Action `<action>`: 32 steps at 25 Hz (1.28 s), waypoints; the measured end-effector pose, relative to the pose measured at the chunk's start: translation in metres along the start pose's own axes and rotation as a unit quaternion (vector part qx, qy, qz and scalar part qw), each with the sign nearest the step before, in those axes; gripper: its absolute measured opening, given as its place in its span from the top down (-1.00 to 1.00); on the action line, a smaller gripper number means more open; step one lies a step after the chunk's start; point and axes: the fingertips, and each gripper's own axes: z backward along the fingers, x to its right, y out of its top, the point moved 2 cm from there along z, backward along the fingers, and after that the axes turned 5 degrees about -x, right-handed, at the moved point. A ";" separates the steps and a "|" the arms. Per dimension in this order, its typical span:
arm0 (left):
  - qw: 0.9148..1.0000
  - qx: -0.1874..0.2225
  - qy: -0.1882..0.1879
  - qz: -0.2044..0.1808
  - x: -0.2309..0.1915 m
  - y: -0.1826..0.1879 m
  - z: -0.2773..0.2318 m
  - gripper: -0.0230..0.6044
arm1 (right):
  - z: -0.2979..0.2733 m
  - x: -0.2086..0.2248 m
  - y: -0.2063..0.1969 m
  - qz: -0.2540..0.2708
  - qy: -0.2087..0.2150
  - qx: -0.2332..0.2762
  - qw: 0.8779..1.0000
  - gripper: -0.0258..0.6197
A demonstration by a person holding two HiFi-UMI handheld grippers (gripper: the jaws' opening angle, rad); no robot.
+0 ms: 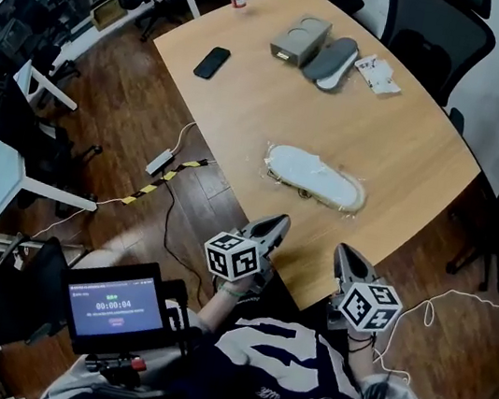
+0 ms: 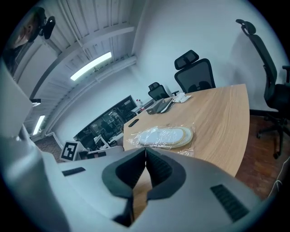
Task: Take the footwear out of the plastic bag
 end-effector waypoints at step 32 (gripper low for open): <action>0.985 0.059 0.061 0.152 -0.031 0.007 -0.014 0.90 | -0.104 0.064 0.052 -0.141 0.147 -0.109 0.973 0.93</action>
